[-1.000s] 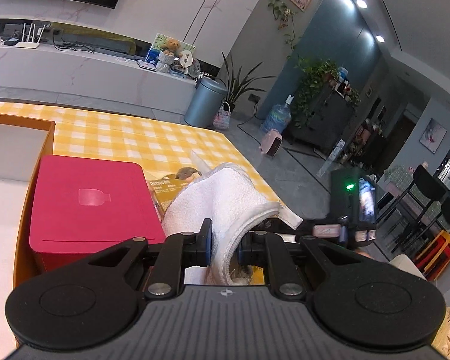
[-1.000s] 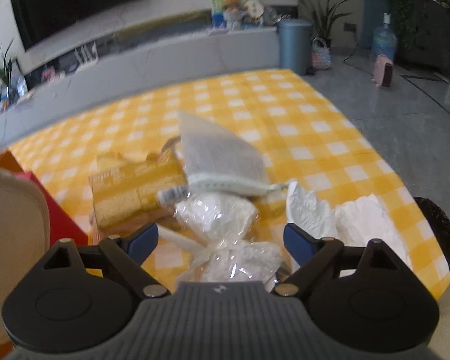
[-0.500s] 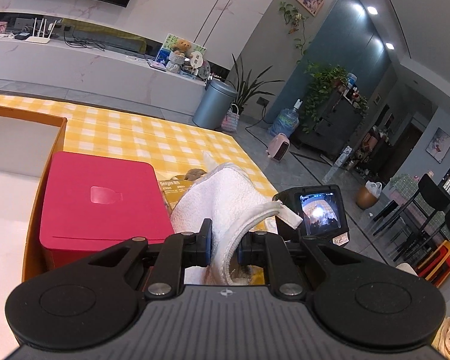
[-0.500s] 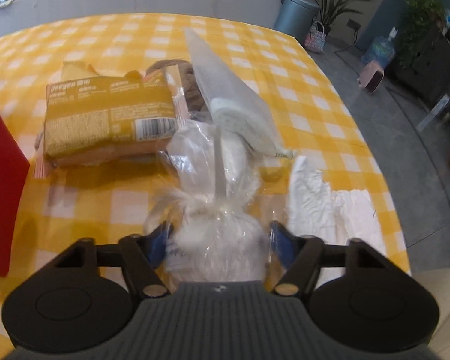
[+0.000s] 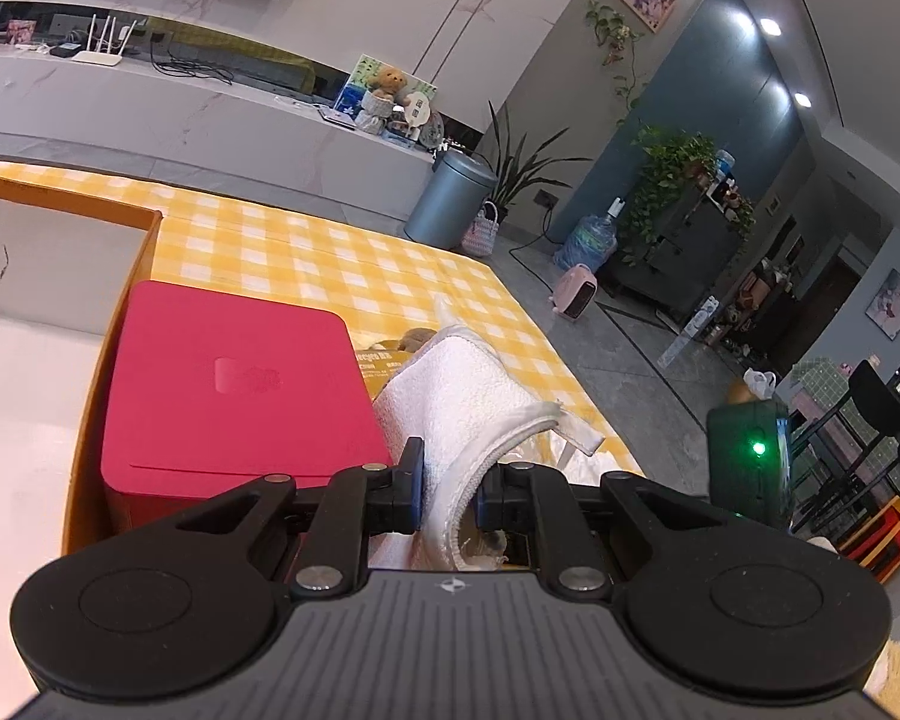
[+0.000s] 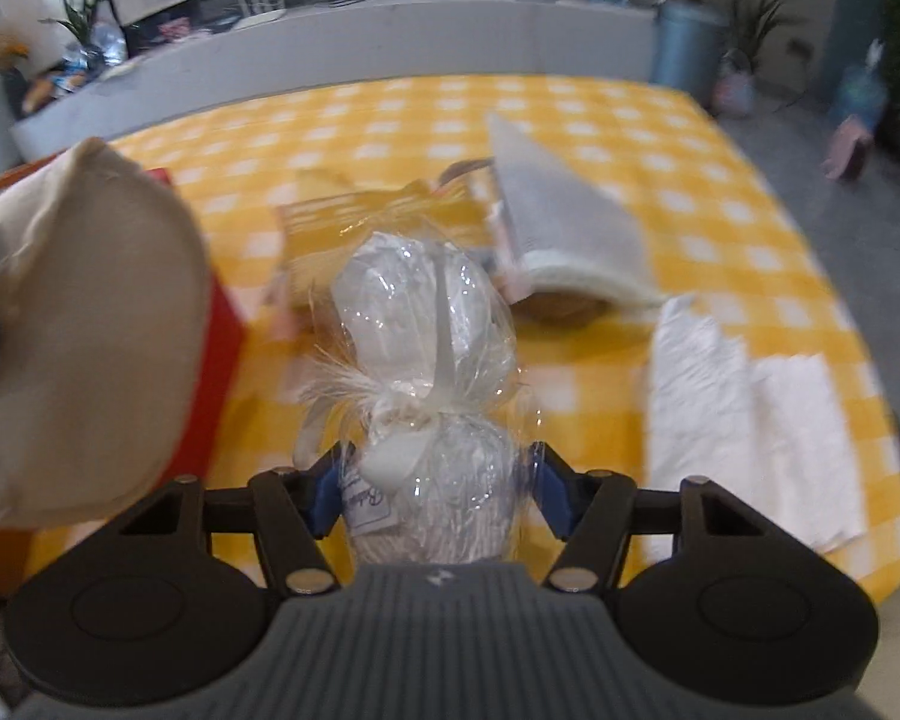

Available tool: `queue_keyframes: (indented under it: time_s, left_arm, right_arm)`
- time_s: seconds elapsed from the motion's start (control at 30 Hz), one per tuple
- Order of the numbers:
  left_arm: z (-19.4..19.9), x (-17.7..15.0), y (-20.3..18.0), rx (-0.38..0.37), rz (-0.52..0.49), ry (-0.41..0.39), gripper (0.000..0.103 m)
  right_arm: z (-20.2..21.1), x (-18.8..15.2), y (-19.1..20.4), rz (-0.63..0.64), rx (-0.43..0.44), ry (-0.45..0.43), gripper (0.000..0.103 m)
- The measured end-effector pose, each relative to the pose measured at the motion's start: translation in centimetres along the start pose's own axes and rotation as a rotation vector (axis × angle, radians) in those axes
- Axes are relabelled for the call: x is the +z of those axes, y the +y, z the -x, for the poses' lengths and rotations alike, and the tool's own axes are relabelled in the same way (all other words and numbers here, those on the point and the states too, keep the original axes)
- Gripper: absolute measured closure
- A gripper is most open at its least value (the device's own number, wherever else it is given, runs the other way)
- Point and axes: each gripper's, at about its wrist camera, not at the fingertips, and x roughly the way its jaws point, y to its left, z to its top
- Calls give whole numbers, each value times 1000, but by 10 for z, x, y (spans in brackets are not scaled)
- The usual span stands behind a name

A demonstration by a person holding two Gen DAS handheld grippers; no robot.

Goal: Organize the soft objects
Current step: 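Lower the right tool onto the clear-wrapped white bundle and close it, then carry the wrapped bundle with the right tool while the left tool carries the towel over the box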

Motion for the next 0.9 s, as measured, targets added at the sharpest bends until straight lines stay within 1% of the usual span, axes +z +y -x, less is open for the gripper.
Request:
queue_keyframes:
  time_s: [0.03, 0.17, 0.27, 0.33, 0.4, 0.5, 0.57, 0.73, 0.9]
  left_arm:
    - [1, 0, 0, -2, 4, -2, 86]
    - [6, 1, 2, -14, 20, -7, 86]
    - [9, 4, 6, -48, 47, -6, 86]
    - [12, 7, 8, -81, 56, -9, 86]
    - [16, 8, 7, -121, 44, -19, 86]
    - [24, 13, 8, -191, 66, -34, 86]
    - [28, 16, 7, -212, 68, -47, 86]
    - [43, 21, 7, -199, 58, -89, 86]
    - [66, 28, 9, -159, 48, -135, 86]
  right_arm:
    - [1, 0, -1, -13, 25, 1, 41]
    - [11, 2, -7, -70, 136, -45, 41]
    - [15, 2, -11, -104, 208, -57, 41]
    - [15, 1, -12, -120, 225, -61, 41]
    - [16, 2, -12, -129, 229, -65, 41]
    - [19, 2, -11, -137, 241, -80, 41]
    - [22, 2, -13, -146, 264, -87, 41]
    - [32, 2, -14, -161, 296, -109, 41]
    - [60, 3, -7, -179, 386, -189, 41]
